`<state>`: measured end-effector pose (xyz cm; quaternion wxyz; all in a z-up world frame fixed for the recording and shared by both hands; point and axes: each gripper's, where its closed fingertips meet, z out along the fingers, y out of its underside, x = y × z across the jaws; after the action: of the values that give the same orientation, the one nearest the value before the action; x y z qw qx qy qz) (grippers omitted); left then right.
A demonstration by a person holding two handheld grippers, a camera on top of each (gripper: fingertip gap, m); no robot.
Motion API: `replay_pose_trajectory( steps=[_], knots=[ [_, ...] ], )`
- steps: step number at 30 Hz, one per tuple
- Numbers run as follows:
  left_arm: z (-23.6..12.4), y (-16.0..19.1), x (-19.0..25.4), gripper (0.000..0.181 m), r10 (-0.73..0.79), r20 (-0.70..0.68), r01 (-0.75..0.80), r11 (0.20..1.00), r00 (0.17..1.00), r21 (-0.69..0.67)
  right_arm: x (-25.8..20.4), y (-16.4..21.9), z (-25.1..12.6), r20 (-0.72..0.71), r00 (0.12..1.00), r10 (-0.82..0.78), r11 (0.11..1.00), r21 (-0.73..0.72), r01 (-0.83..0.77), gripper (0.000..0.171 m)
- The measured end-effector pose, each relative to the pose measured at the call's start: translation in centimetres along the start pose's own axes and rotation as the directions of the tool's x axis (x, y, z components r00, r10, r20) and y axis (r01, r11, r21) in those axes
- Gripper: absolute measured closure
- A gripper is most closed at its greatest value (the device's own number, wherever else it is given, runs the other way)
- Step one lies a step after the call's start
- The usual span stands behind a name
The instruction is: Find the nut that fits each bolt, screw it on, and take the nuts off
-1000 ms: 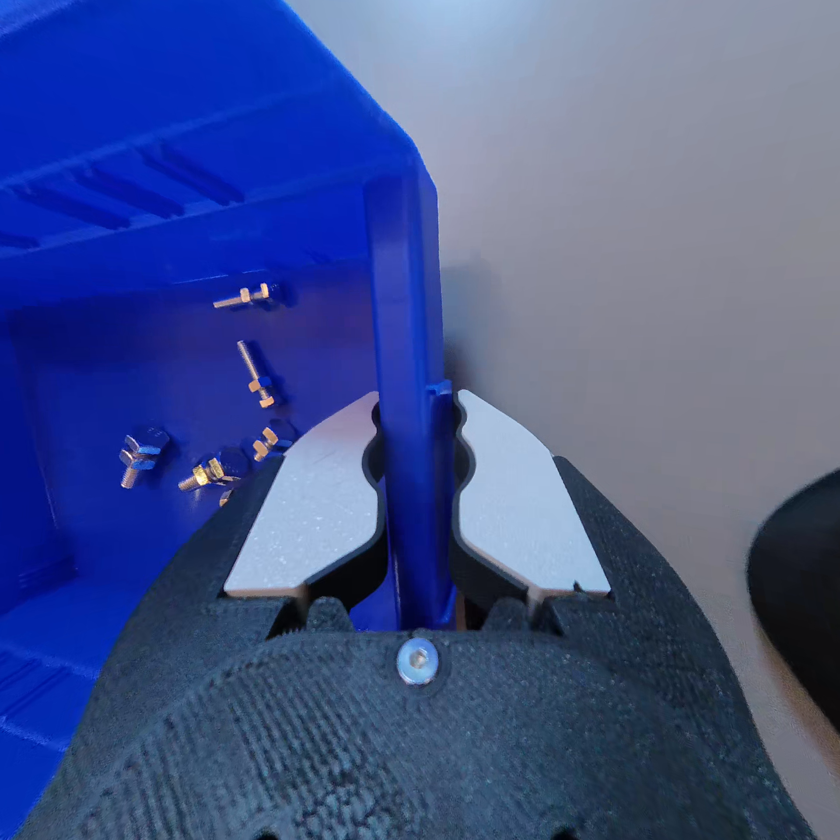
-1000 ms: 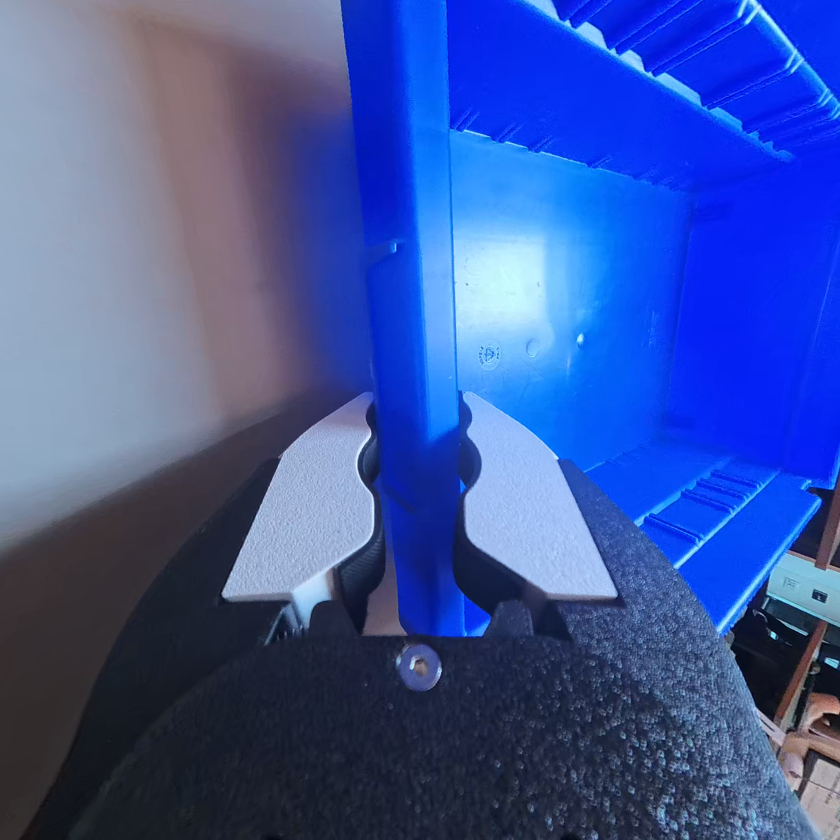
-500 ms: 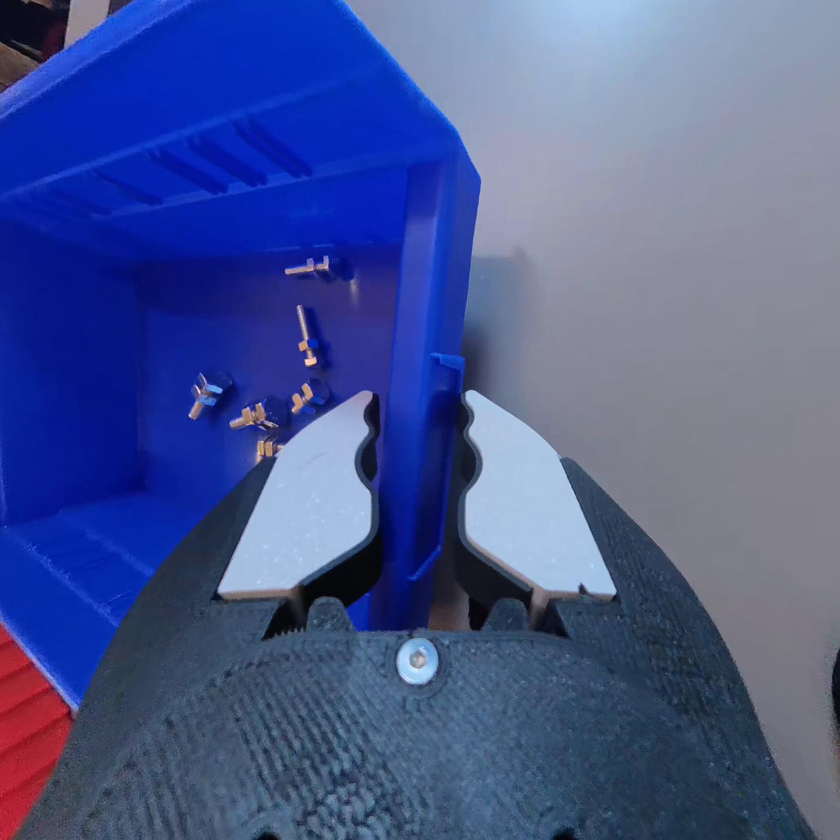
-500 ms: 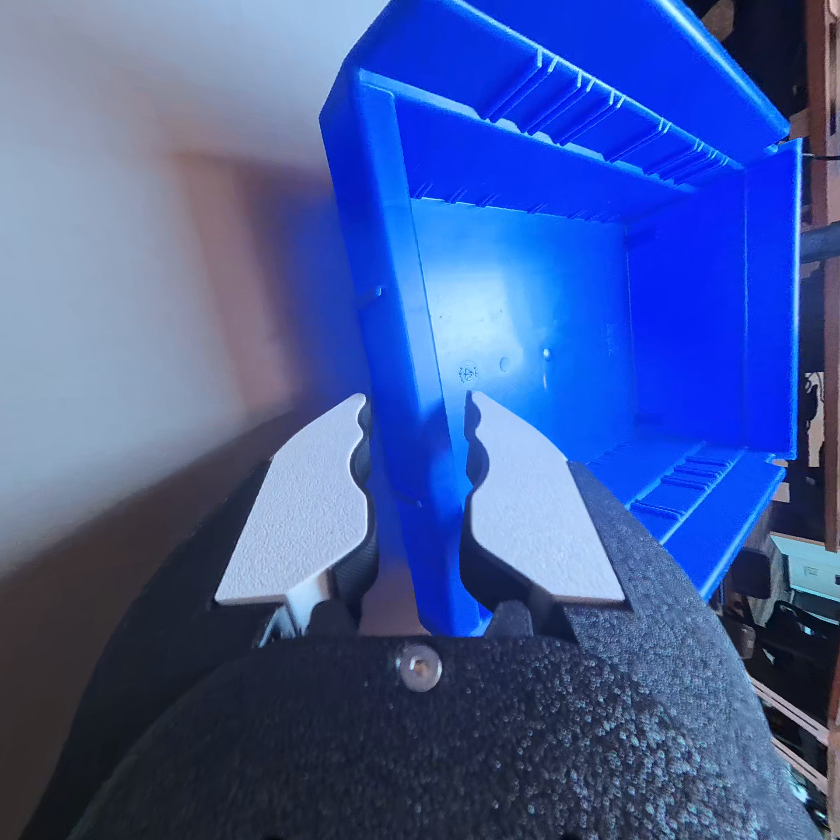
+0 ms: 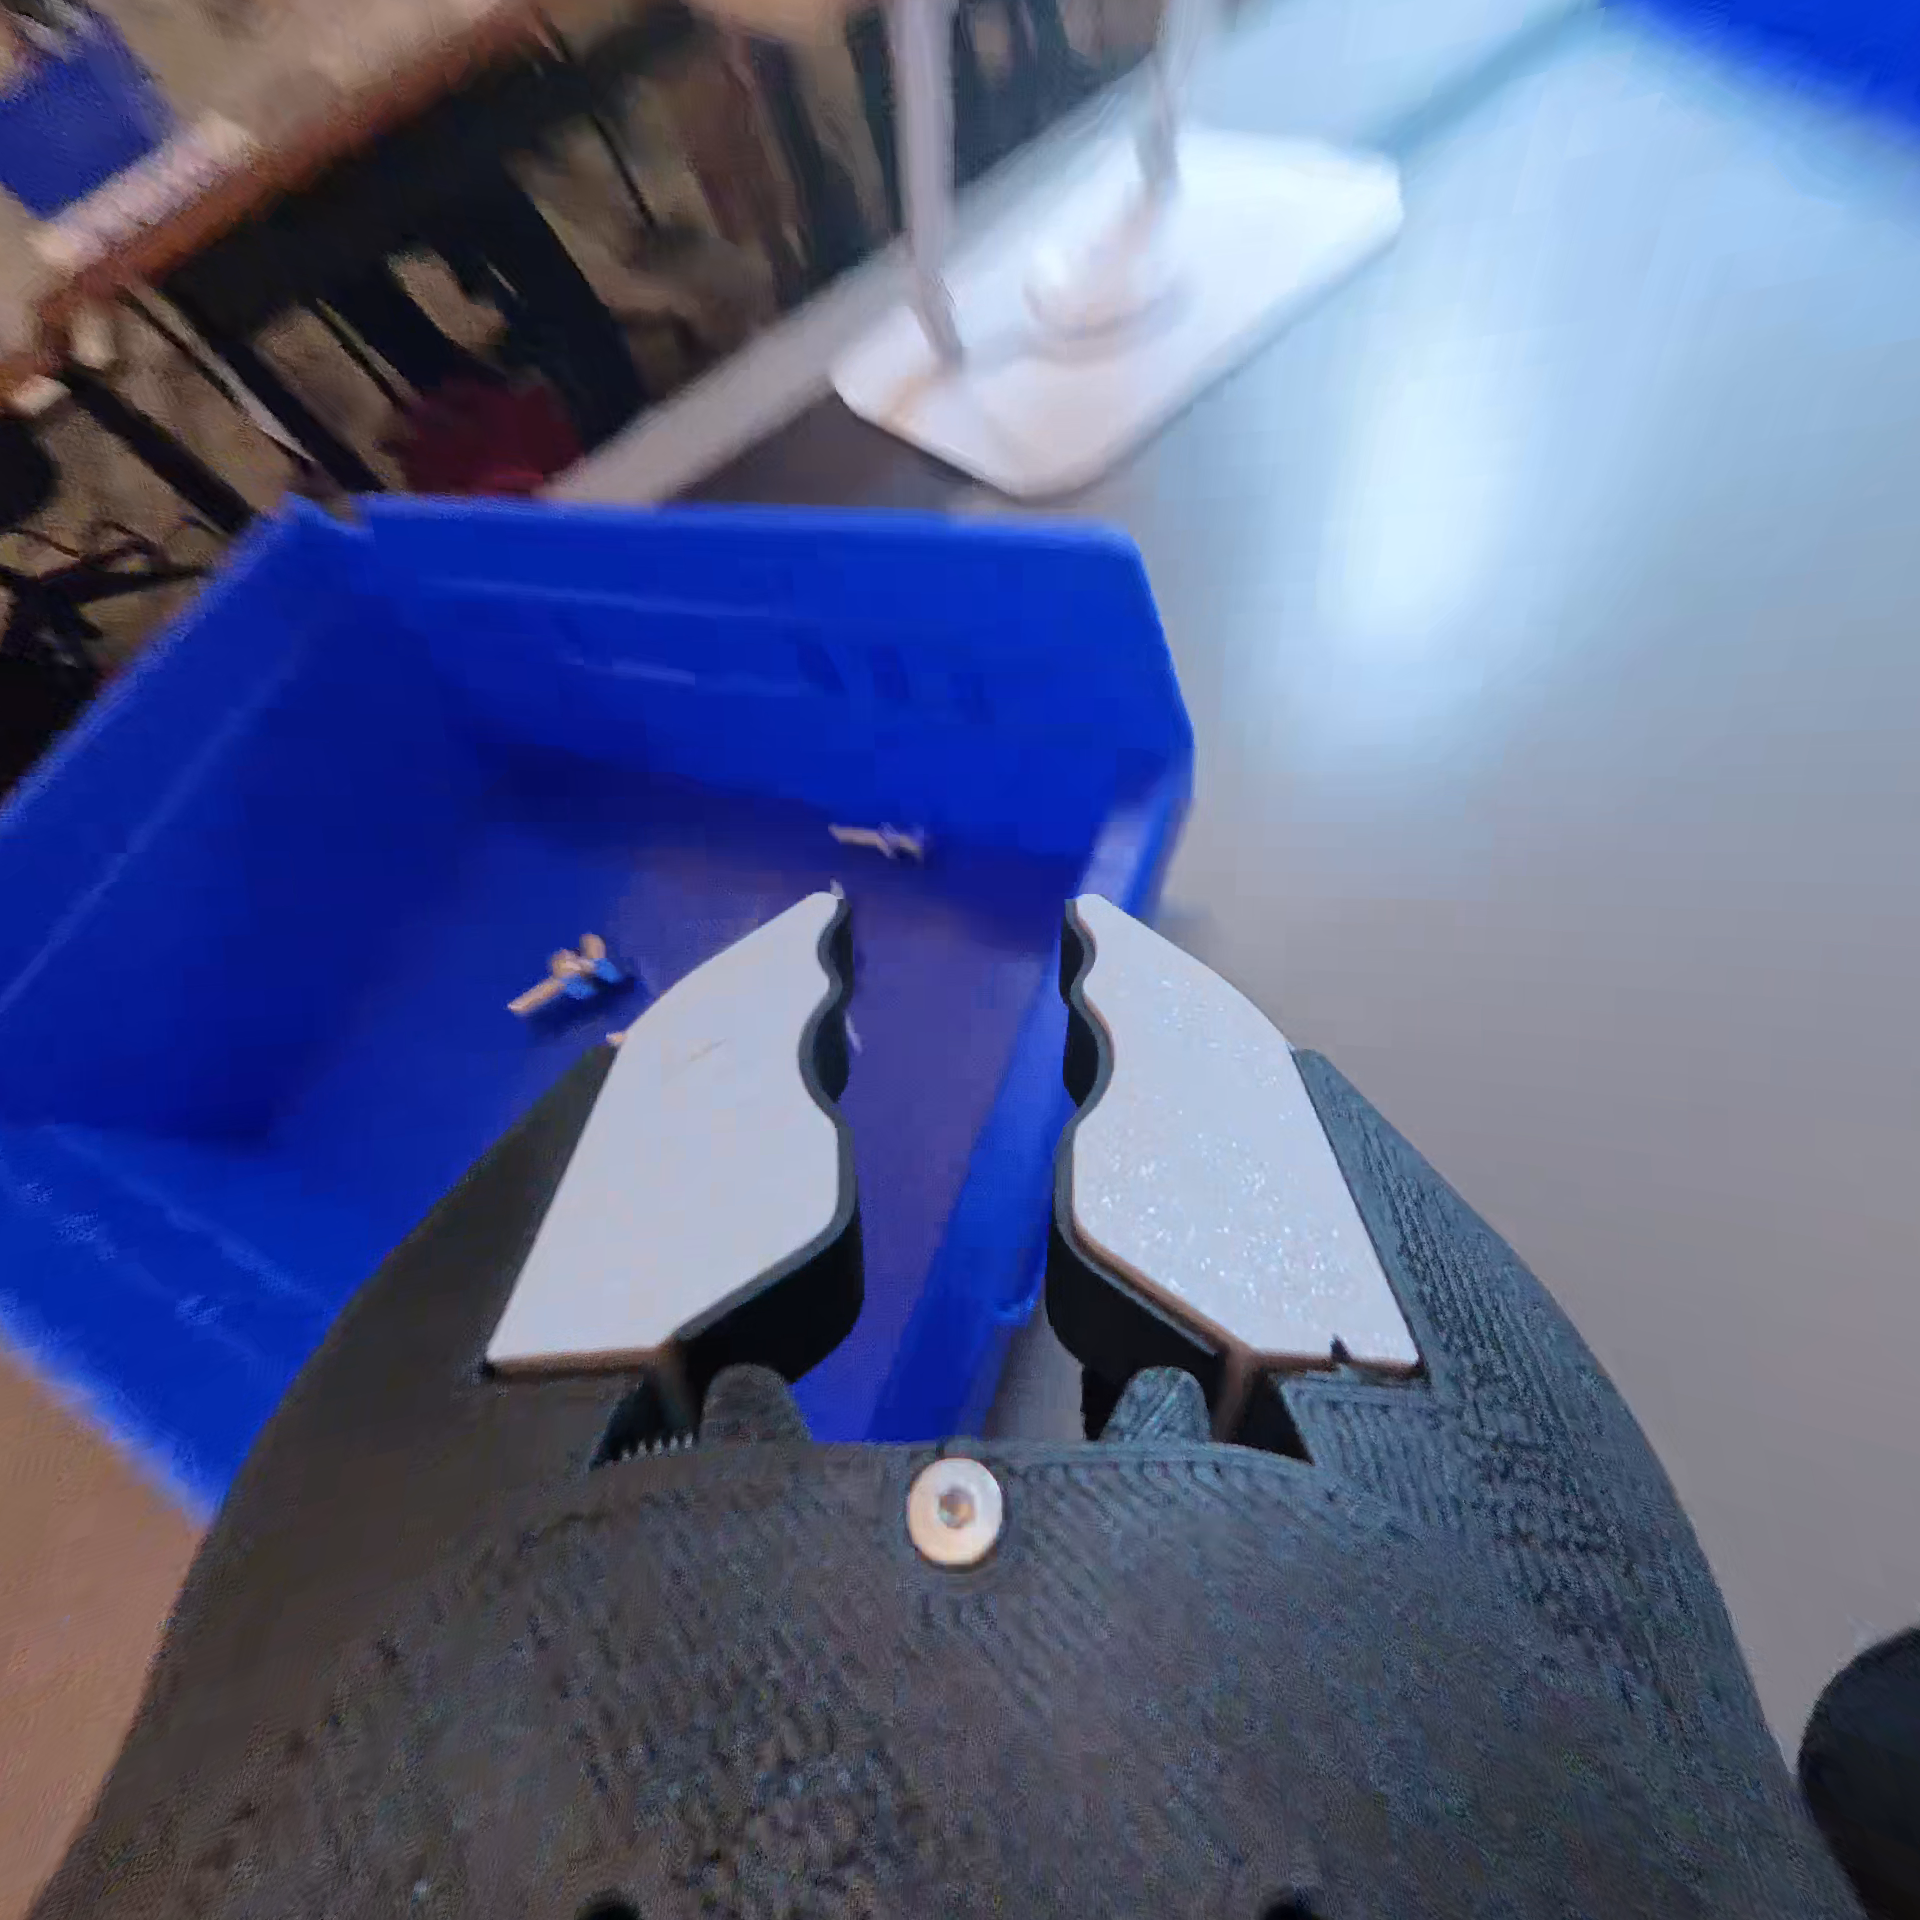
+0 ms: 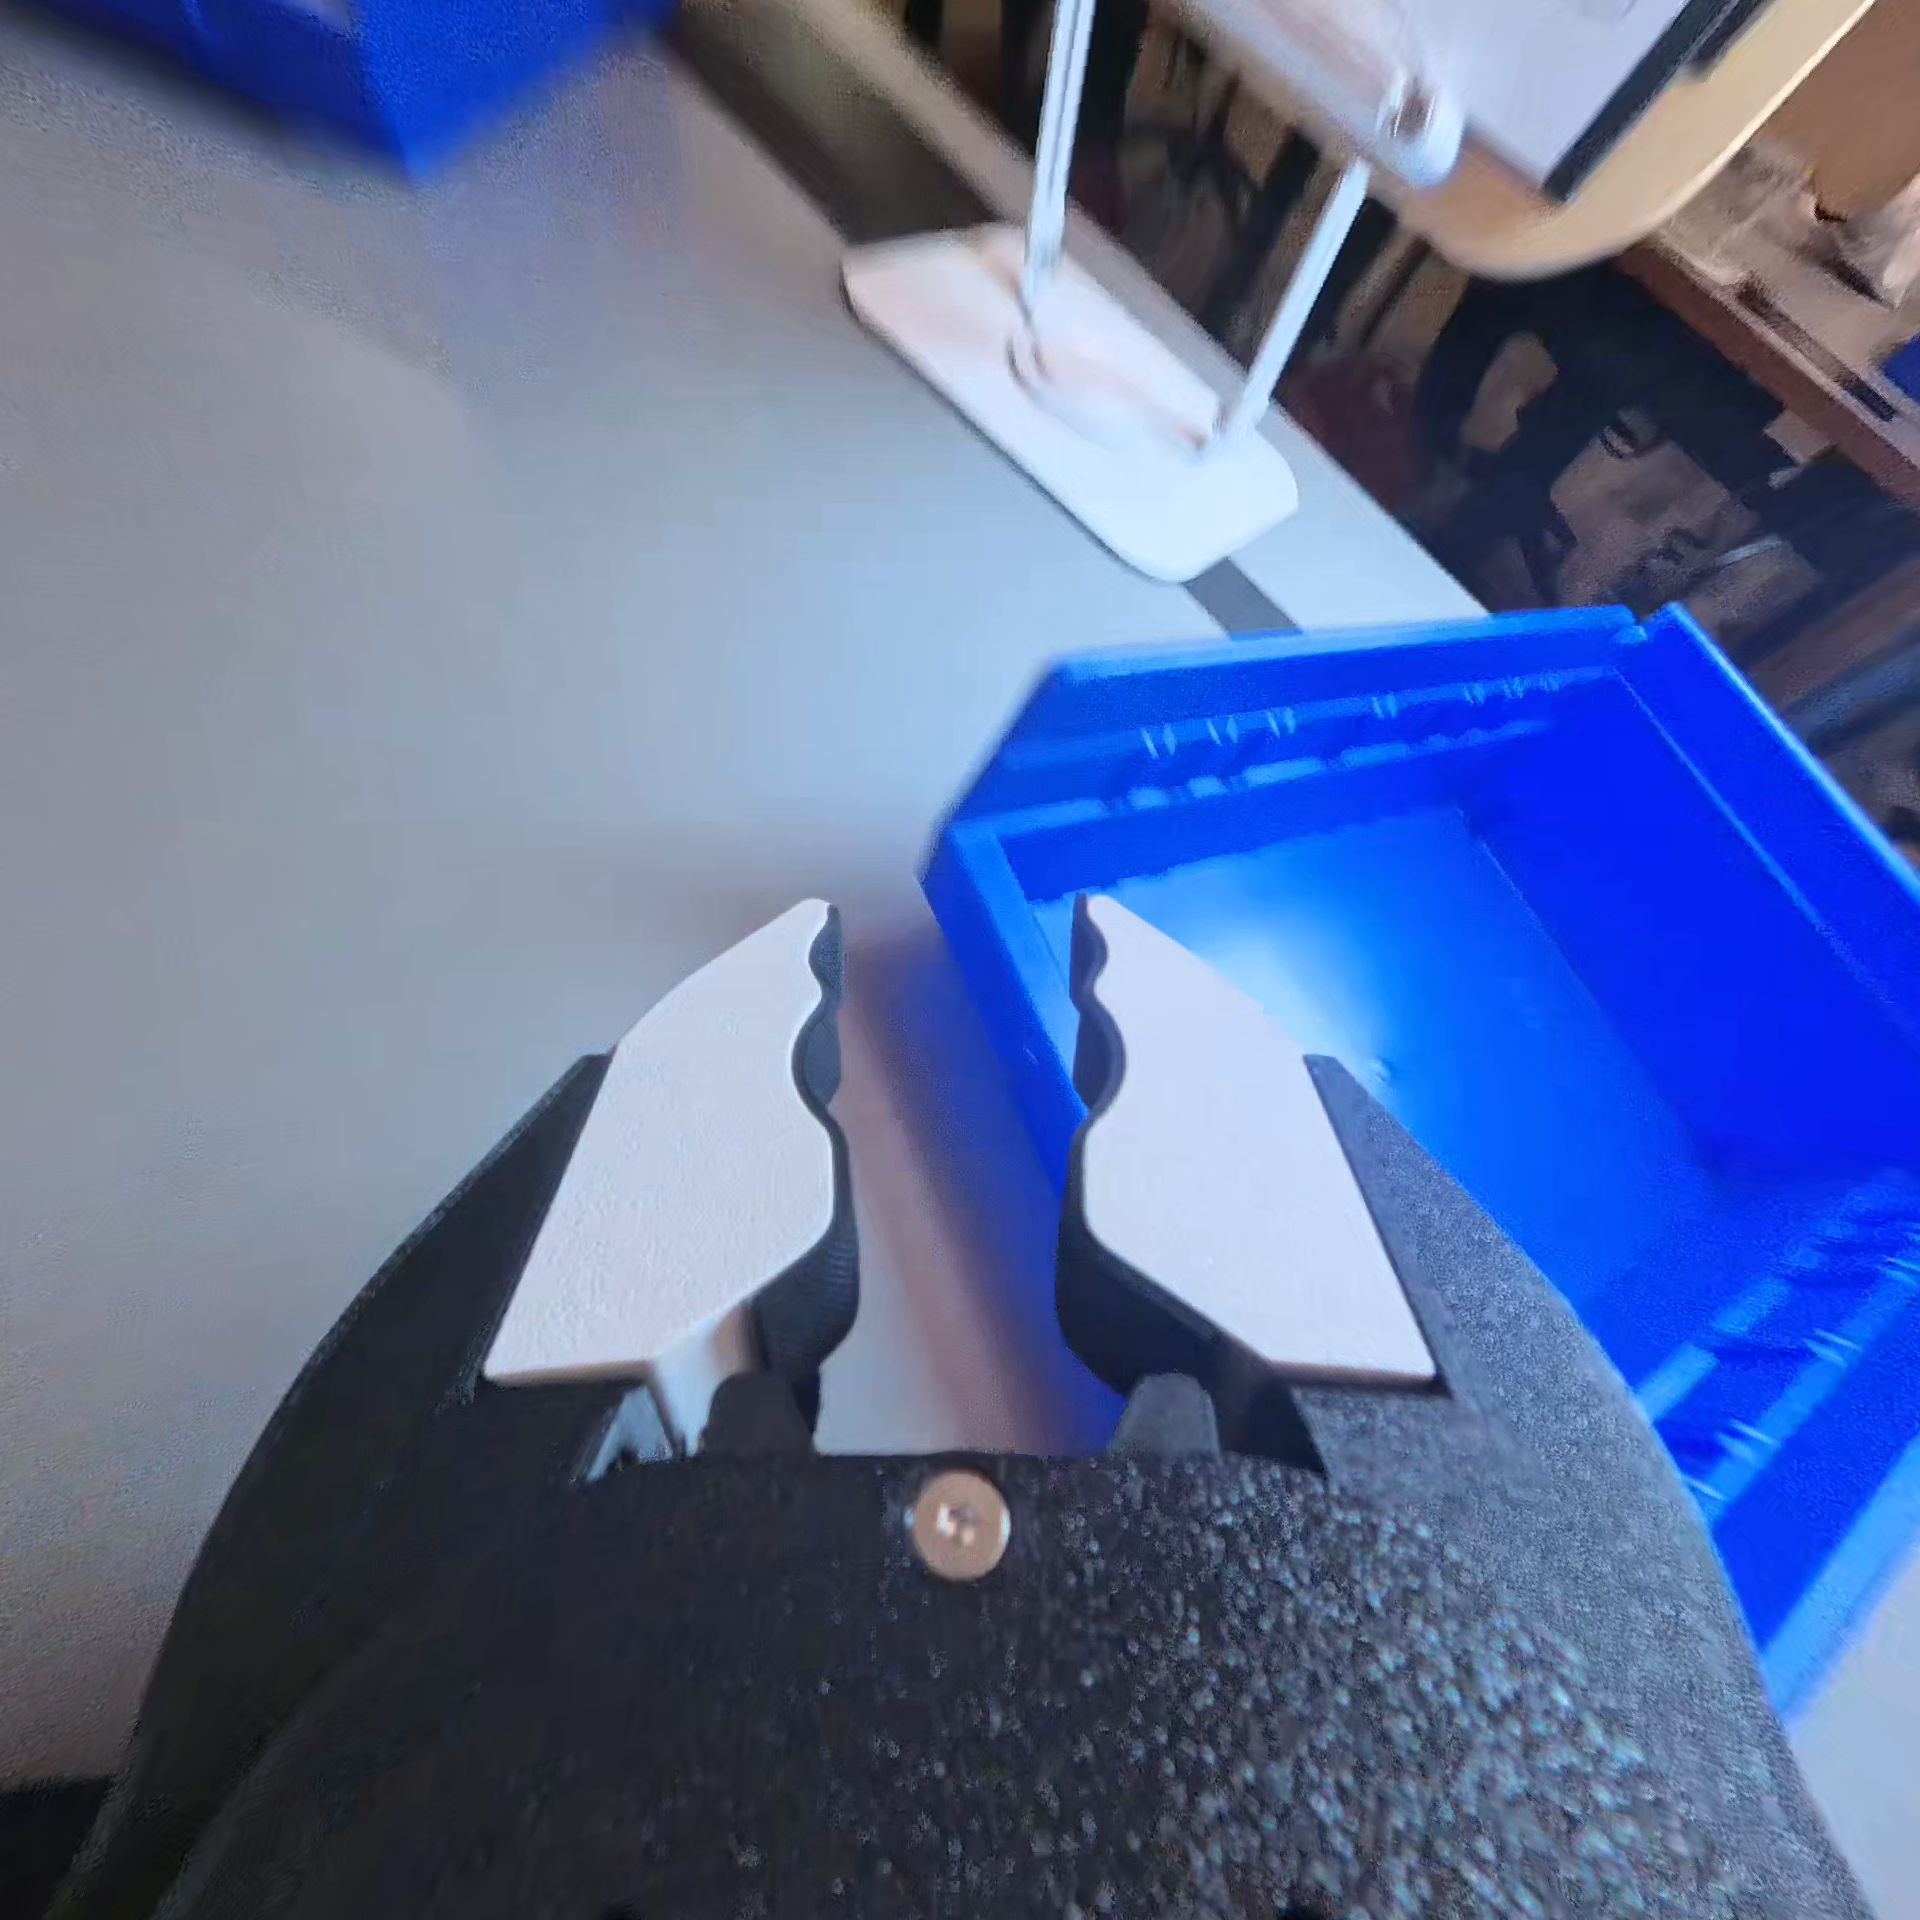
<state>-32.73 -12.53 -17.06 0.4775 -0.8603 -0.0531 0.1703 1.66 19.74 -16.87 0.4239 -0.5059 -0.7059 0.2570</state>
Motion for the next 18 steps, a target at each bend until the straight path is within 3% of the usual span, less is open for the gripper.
replay_pose_trajectory(
  steps=[3,6,7,10,16,18],
  knots=[
    [-2.1,-2.0,-3.3,0.154,-0.161,0.097,0.146,0.978,0.982,0.148,-2.2,-4.2,-0.5,0.09,0.971,0.222,0.948,0.212,-0.237,0.126],
    [-3.0,-2.3,-5.4,0.161,-0.27,0.139,0.248,0.956,0.953,0.156,-2.6,-5.6,0.1,0.118,0.926,0.358,0.858,0.351,-0.376,0.128],
    [-3.0,-2.2,-5.9,0.166,-0.294,0.148,0.276,0.952,0.944,0.132,-2.4,-5.5,0.4,0.11,0.915,0.388,0.831,0.387,-0.399,0.133],
    [-2.2,-1.2,-7.6,0.181,-0.341,0.218,0.347,0.938,0.914,0.013,-2.5,-4.6,1.1,0.106,0.885,0.453,0.775,0.443,-0.45,0.171],
    [2.5,-0.1,-10.4,0.181,-0.442,0.216,0.481,0.858,0.871,-0.182,-2.1,-3.6,1.6,0.068,0.87,0.489,0.765,0.446,-0.465,0.171],
    [4.8,0.9,-10.6,0.173,-0.511,0.177,0.54,0.797,0.841,-0.27,-2.3,-3.6,1.6,0.07,0.871,0.486,0.768,0.442,-0.464,0.171]
  ],
)
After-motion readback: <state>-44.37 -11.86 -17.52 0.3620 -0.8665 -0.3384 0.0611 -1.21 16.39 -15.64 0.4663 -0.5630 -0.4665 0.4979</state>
